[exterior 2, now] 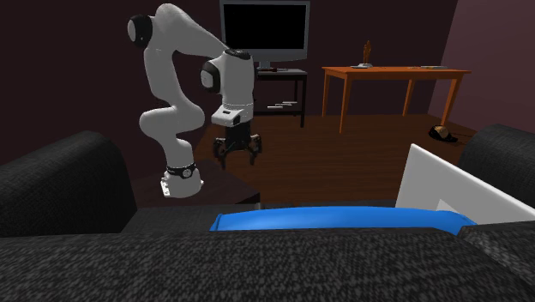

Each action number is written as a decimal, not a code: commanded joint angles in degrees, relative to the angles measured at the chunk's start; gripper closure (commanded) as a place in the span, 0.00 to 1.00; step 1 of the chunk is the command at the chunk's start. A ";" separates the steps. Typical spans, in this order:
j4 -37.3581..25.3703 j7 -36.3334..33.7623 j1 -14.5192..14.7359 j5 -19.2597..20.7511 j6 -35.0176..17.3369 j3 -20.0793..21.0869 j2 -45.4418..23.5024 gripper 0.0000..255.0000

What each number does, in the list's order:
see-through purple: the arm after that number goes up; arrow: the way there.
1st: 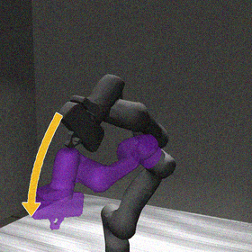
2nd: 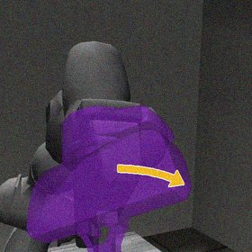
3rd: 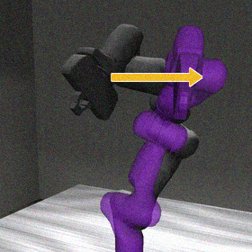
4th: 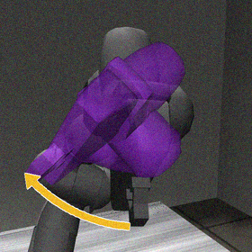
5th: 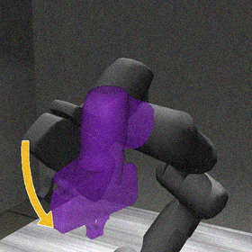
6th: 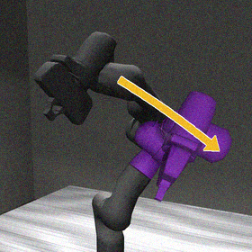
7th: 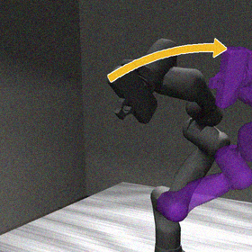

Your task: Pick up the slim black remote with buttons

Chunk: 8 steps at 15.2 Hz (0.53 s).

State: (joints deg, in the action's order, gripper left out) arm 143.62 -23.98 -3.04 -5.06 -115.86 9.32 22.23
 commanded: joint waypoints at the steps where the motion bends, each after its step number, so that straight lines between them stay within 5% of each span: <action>1: 0.28 -2.37 -0.29 -1.09 -4.31 0.48 -4.10 0.00; 8: -2.34 -9.40 -0.80 -4.52 -16.96 1.37 -19.60 0.00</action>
State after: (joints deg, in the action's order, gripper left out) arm 141.56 -32.33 -3.84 -9.00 -130.89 10.57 4.79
